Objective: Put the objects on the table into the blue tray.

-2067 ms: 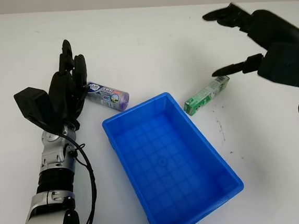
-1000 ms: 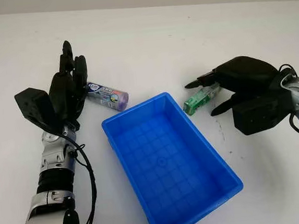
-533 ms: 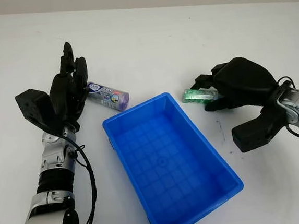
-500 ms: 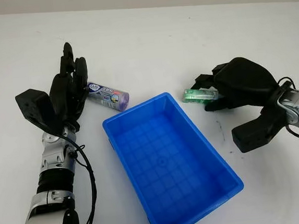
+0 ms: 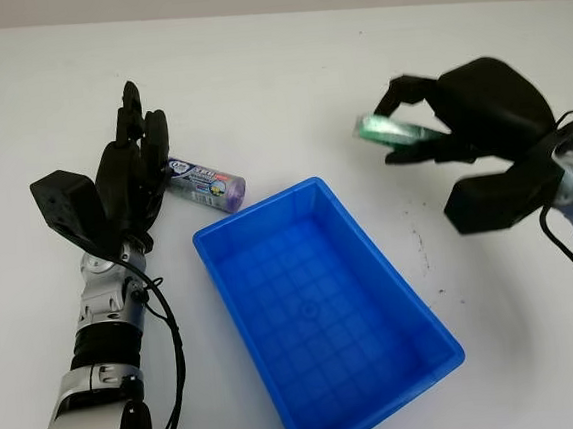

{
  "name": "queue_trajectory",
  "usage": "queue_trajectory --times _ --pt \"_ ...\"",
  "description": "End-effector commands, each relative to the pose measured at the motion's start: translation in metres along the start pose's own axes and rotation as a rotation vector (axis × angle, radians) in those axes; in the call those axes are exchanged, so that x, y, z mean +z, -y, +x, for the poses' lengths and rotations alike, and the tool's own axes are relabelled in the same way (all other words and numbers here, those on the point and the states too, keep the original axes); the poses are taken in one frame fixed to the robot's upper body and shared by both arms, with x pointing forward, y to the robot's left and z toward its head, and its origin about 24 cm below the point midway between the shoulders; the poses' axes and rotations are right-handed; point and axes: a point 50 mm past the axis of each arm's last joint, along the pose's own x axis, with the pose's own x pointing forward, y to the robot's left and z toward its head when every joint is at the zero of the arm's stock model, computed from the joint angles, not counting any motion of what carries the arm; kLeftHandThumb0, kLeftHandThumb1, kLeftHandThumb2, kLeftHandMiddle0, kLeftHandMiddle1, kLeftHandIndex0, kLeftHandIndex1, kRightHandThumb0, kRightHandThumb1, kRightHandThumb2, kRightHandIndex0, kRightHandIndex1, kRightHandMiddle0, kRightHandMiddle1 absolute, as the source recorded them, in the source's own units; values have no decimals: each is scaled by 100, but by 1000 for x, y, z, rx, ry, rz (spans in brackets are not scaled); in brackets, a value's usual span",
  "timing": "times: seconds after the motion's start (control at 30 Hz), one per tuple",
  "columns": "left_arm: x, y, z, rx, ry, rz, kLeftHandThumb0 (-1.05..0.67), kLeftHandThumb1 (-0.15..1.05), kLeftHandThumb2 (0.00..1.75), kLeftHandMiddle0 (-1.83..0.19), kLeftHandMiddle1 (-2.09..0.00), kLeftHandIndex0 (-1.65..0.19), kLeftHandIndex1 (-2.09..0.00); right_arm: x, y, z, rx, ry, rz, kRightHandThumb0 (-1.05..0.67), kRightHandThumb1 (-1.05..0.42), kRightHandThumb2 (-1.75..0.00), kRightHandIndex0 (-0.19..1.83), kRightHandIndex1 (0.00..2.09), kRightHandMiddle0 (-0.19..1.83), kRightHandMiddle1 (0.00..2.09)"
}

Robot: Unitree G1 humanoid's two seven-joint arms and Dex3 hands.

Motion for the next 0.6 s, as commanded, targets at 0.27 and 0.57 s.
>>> queue_trajectory --times 0.27,0.57 --pt "4 4 4 -8 21 11 -77 105 50 19 -1 19 0 57 33 17 -148 178 289 -39 -102 -5 107 209 76 209" --pt "3 4 4 -10 21 2 -77 105 50 19 -1 19 0 104 25 4 58 278 505 -41 -103 -6 105 209 70 209"
